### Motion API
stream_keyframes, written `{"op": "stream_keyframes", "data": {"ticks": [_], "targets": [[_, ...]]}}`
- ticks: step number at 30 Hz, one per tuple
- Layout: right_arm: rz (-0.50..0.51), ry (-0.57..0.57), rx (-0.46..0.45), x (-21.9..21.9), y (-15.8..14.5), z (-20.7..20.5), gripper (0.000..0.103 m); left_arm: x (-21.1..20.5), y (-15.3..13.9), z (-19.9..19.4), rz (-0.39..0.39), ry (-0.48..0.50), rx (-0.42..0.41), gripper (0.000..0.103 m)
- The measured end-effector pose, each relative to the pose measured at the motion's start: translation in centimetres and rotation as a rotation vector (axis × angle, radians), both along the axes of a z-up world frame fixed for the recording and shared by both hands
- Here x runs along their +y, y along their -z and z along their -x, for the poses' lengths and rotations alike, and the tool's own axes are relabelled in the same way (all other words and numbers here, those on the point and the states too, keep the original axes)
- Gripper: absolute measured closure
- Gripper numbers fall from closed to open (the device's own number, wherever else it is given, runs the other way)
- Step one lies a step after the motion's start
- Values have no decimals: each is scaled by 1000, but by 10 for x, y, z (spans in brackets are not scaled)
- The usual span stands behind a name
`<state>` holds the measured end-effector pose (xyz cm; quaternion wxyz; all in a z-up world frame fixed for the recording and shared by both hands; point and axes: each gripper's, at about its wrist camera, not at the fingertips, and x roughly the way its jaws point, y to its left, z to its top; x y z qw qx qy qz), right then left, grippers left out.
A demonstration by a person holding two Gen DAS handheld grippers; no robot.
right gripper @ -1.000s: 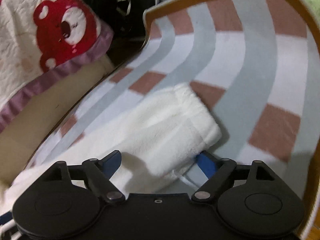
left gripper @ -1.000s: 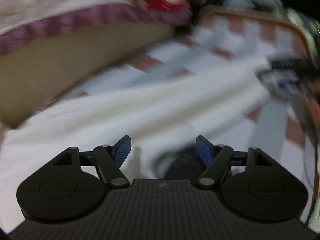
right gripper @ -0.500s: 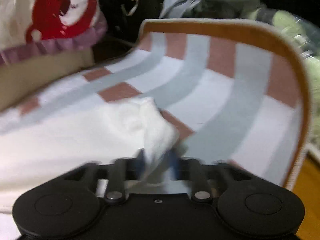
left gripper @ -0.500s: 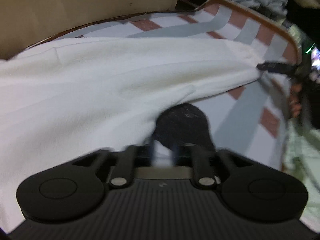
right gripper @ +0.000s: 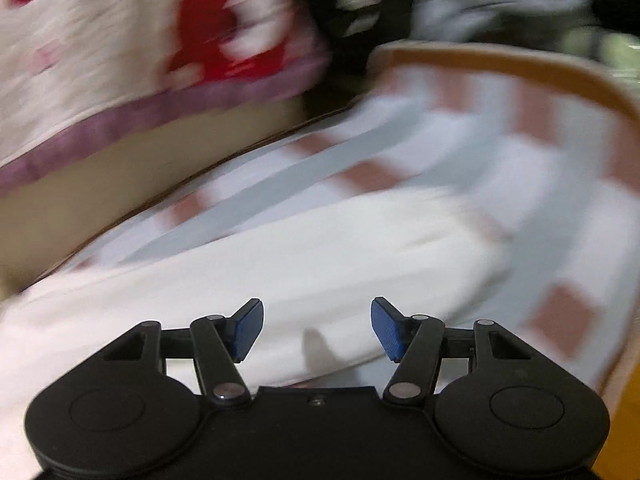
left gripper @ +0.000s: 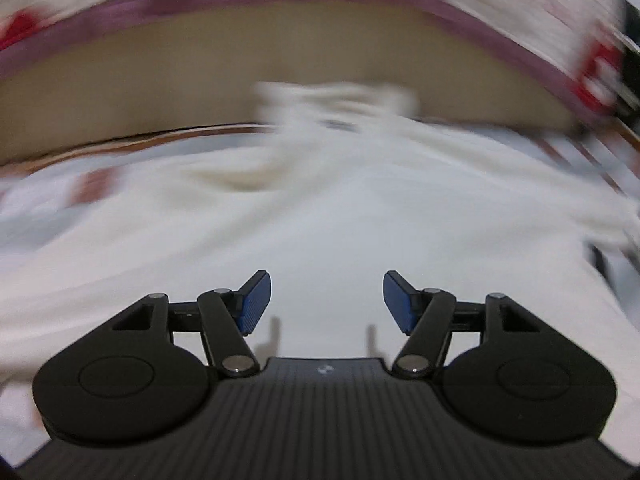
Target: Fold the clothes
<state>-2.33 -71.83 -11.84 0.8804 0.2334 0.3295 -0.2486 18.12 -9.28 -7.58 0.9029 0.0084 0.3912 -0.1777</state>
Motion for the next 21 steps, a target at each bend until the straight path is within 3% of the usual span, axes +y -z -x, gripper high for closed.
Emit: {"op": "stream_keyframes", "data": {"ticks": [2,4,6,8,11,15,19,21], "targets": [[-15,-126,-1,41,-2,-24,38,50,0,-8,70,-165,6,41],[-15,-271,1,91,-6,-50,38,105,-4,-17,233,-351,87,41],[-7,-390,-7,138,-10,-70,38,143,-8,-16,353,-412,60,41],[-1,-494,-9,185,-13,-87,38,163,-10,-17,352,-451,28,41],[20,-624,3,252,-13,-104,38,175,-5,-21,260,-508,-2,41],[82,-752,25,311,-10,-110,38,188,15,-26,238,-547,86,41],[130,-847,52,346,-17,-117,39,206,32,-26,327,-627,127,41],[184,-917,68,361,-35,-122,42,212,39,-23,366,-640,123,41]]}}
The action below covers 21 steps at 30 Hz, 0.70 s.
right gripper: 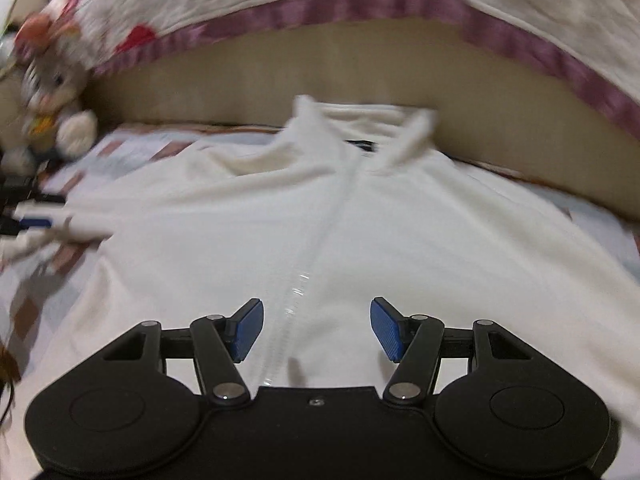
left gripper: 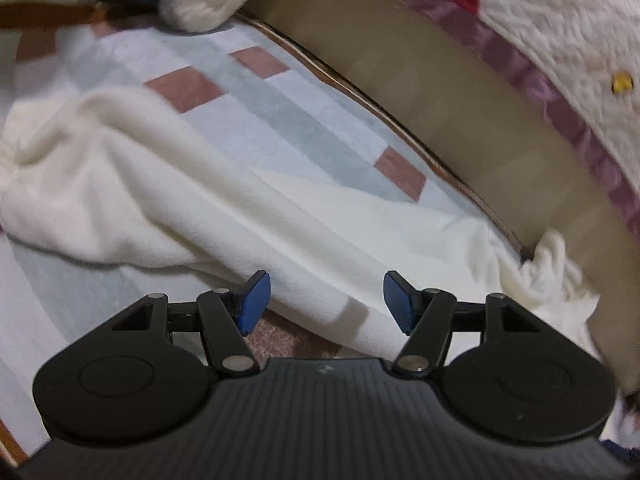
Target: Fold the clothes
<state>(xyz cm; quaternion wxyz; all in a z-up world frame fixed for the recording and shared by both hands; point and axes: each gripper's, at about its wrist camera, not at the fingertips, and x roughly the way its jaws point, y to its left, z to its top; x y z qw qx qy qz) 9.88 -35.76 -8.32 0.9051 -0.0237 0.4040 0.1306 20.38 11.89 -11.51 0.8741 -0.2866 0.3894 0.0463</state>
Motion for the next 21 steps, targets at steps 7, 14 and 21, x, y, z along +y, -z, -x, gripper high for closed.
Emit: {"op": "stream_keyframes", "data": {"ticks": [7,14,21], "targets": [[5,-134,1,-4,-153,-24,42,1,7,0,37,32,-31,41],[-44,-119,82,1,-326,-106,42,6,8,2,-39,20,89,41],[54,-160,101,86,-330,-191,41,31,9,3,67,-36,59,41]]}}
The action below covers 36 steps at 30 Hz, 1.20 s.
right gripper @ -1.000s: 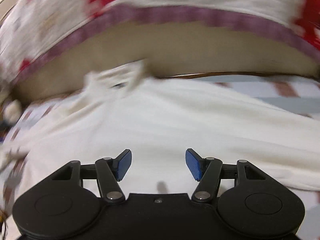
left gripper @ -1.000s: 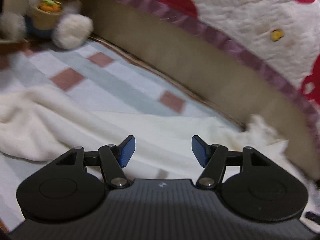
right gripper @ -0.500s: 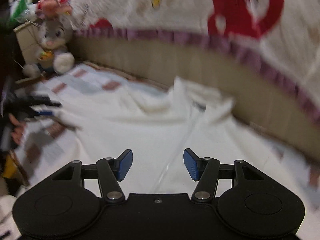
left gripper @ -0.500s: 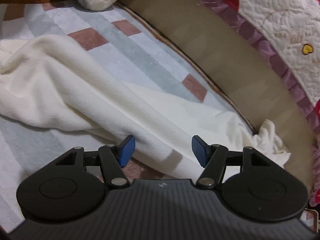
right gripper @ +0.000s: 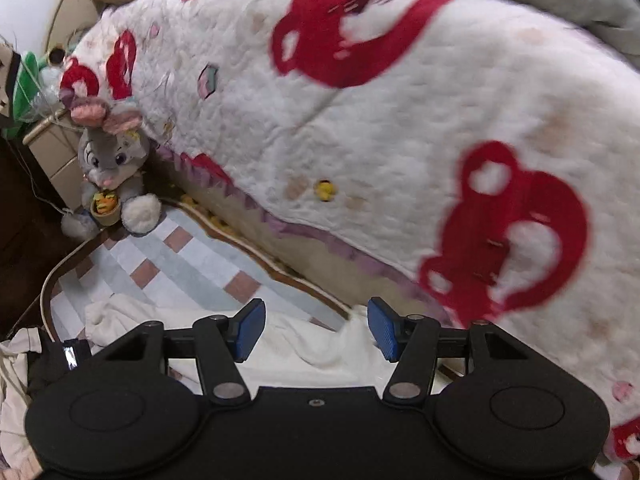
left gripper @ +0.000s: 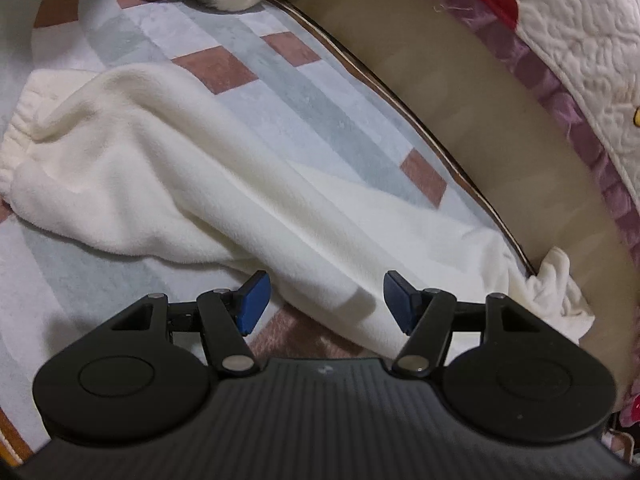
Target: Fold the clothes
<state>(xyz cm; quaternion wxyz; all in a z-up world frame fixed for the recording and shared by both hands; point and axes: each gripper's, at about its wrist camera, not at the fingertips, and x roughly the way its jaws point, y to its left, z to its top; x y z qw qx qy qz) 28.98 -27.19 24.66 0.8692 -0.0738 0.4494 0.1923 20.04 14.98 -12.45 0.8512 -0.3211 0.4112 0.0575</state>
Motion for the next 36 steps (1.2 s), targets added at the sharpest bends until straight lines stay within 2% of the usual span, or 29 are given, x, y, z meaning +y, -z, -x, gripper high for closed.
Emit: {"op": "stream_keyframes", "data": {"ticks": [3,5,8,10,12,14,16,18,19,20,21,22,24,25,27,29,30,33,36], "targets": [[-55,-72,78,41,71,-33,41,7,4,-1,25,-13,18,40],[-45,-109,100,65,126,-45,41,10,10,-3,54,-15,55,38],[-41,-133,130,86,224,-57,42,12,18,-7,92,-26,70,38],[-11,-143,105,91,277,-61,43,13,22,-10,87,-40,73,38],[58,-151,22,93,319,-63,43,17,26,-15,48,-76,83,36],[105,-151,-40,92,350,-66,41,26,30,-16,47,-130,76,34],[100,-134,-35,88,378,-75,41,30,32,-21,65,-158,61,32],[73,-121,-54,84,396,-80,43,31,33,-27,66,-165,47,32],[41,-115,-71,81,402,-82,71,29,32,-30,45,-151,38,42],[-10,-102,-107,77,396,-83,94,27,29,-33,22,-131,28,86],[-65,-88,-148,74,388,-84,94,26,26,-34,5,-113,21,92],[-120,-74,-189,70,380,-85,94,25,24,-33,0,-102,11,91],[-226,48,-258,51,362,-96,96,27,20,-29,-5,-96,-13,91],[-214,80,-265,47,359,-105,96,30,20,-29,3,-98,-19,90],[-115,67,-227,57,367,-123,96,37,23,-34,15,-123,-3,90],[34,21,-203,80,382,-133,96,45,23,-33,12,-141,8,79],[88,14,-190,90,391,-137,96,51,22,-29,25,-157,5,77],[144,50,-188,104,403,-144,94,78,16,-7,108,-247,-14,68],[189,84,-191,116,408,-146,92,110,16,25,218,-377,-37,51]]}}
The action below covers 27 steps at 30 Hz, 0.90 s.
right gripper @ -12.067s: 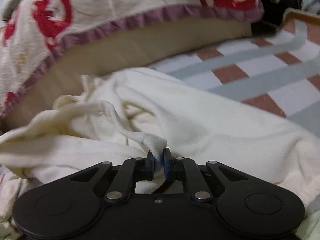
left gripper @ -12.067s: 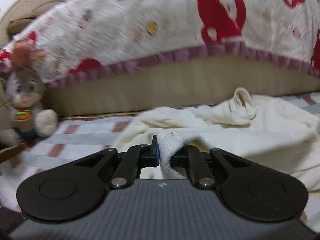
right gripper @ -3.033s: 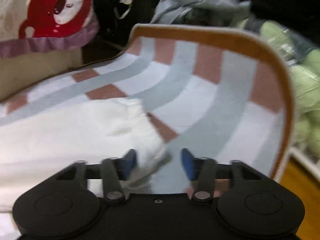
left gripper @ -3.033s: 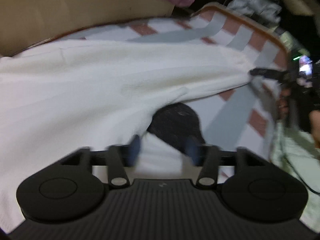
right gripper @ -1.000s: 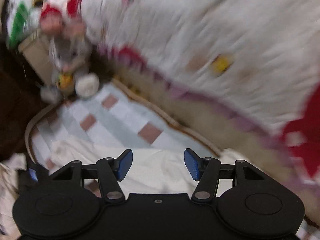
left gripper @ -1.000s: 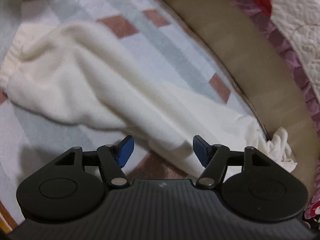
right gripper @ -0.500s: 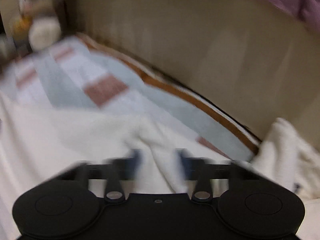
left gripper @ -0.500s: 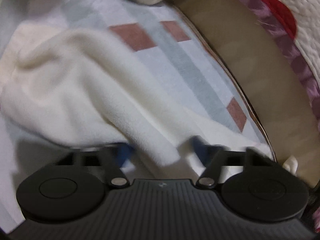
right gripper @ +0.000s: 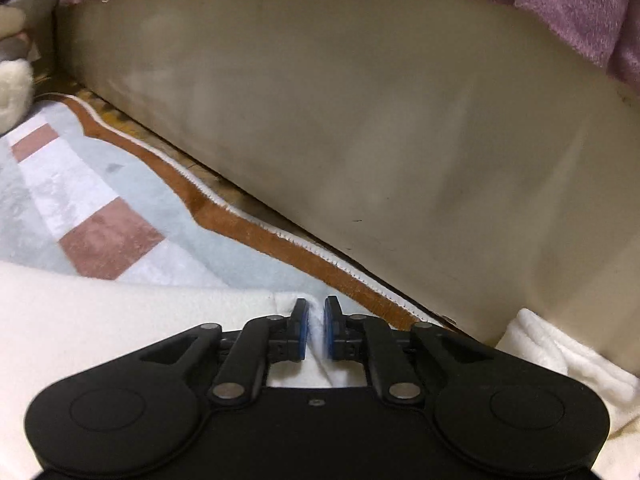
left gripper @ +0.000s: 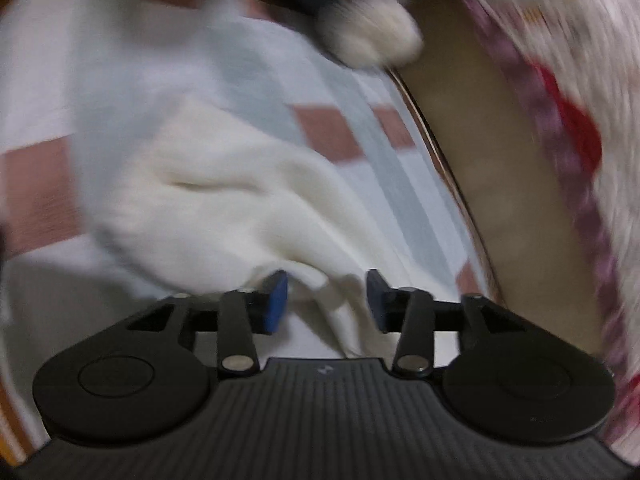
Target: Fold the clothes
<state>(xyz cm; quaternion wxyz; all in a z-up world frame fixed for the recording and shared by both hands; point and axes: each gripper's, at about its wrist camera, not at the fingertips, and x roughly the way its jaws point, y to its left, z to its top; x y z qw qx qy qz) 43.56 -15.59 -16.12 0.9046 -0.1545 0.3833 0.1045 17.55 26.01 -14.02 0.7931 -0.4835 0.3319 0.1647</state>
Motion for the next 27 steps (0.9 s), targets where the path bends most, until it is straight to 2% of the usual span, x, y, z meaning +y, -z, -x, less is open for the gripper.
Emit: {"op": "stream_keyframes", "data": {"ticks": [1,2,3,4,5,7,9,11,14,18,20,22,23,25,27], "targets": [[20,17,-5,1,-3,2,83,10,2,10,40,-38,-6,47],[40,43,-19,4,-7,5,66,18,6,15,71,-57,-10,47],[60,71,-36,7,-12,9,61,25,10,18,98,-65,-12,47],[30,93,-67,4,-21,17,60,31,14,19,119,-74,-7,47],[-53,114,-102,-1,-34,30,55,33,17,19,126,-83,3,46],[-333,157,-122,-17,-58,64,45,32,21,15,125,-86,23,41],[-588,125,-72,-25,-70,99,46,27,26,7,117,-57,50,38],[-654,41,-27,-15,-74,131,46,23,26,7,113,-51,52,35],[-548,-45,-7,10,-68,173,45,20,27,8,135,-44,36,35],[-285,-14,12,41,-43,206,45,13,32,13,203,-43,15,36],[-282,27,26,39,-33,224,45,8,34,12,201,-38,25,35],[-406,51,112,31,-14,231,45,4,36,10,173,-34,46,34],[-419,67,138,26,-6,235,45,3,37,10,164,-35,46,29],[-384,115,96,28,3,244,45,1,36,7,148,-31,47,27],[-439,159,88,27,5,242,40,-3,36,7,126,-32,47,27]]}}
